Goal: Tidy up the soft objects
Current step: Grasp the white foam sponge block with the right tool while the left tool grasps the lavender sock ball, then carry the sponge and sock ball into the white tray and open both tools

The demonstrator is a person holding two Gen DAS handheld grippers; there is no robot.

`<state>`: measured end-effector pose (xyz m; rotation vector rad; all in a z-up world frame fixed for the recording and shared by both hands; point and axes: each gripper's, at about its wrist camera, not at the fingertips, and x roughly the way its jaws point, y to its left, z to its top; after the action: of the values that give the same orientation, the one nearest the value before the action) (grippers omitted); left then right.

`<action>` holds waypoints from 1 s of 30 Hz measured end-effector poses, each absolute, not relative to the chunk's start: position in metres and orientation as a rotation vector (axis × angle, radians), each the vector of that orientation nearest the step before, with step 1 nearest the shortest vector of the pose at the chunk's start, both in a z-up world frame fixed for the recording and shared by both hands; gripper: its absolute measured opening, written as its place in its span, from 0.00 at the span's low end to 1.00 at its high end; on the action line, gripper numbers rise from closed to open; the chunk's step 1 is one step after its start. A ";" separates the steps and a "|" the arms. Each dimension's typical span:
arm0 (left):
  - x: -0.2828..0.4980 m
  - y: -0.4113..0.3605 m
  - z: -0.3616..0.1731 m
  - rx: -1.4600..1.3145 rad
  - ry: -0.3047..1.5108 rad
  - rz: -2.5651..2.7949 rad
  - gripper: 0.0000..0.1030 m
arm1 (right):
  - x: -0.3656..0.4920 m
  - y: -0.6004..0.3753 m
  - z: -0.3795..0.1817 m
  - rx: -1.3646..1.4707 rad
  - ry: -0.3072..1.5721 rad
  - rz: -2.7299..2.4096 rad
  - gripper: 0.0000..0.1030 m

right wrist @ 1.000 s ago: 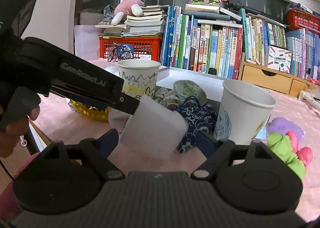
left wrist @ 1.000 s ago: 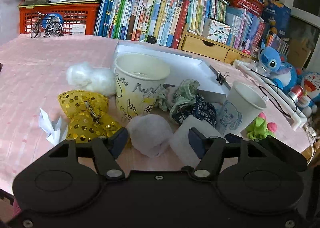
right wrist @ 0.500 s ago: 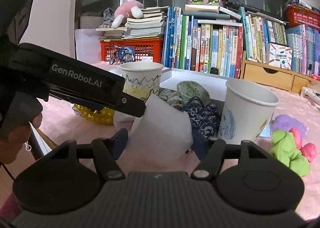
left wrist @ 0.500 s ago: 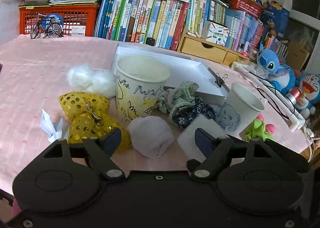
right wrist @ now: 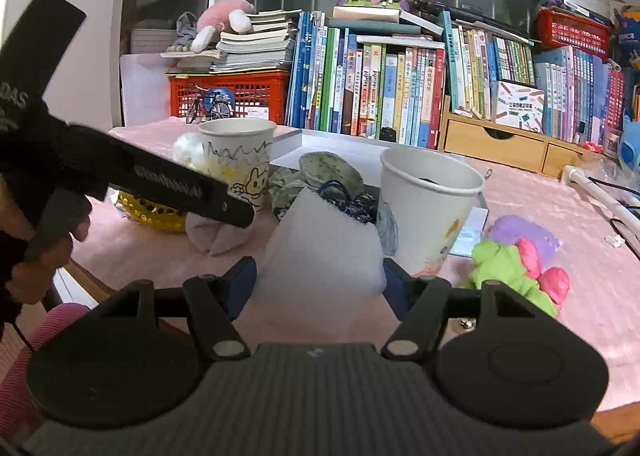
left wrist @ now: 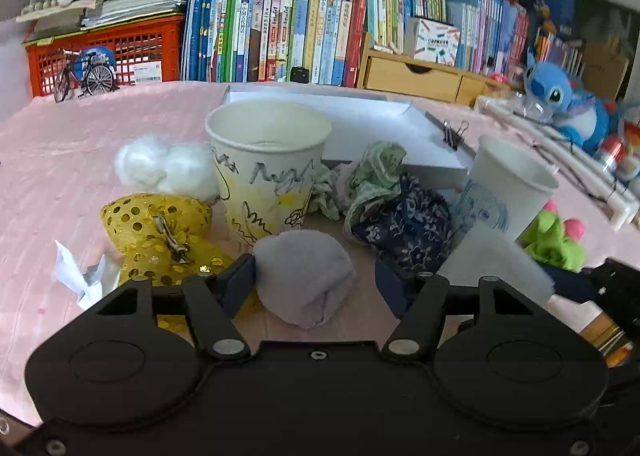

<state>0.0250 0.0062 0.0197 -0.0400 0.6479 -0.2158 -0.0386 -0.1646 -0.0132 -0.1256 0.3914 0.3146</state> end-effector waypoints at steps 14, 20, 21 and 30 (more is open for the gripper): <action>0.020 -0.006 0.018 0.058 0.617 -0.195 0.47 | -0.043 -0.163 -0.010 -0.135 0.373 0.324 0.67; 0.007 0.002 0.039 0.019 0.592 -0.249 0.47 | -0.045 -0.166 0.002 -0.111 0.341 0.344 0.67; 0.005 0.003 0.044 0.018 0.582 -0.253 0.47 | -0.046 -0.167 0.006 -0.101 0.334 0.351 0.67; -0.005 0.007 0.086 0.003 0.503 -0.316 0.47 | -0.048 -0.183 0.039 -0.031 0.251 0.400 0.67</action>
<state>-0.0046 0.0073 0.0860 0.0028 0.5030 -0.3156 -0.0485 -0.1829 0.0394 -0.0312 0.2511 0.4003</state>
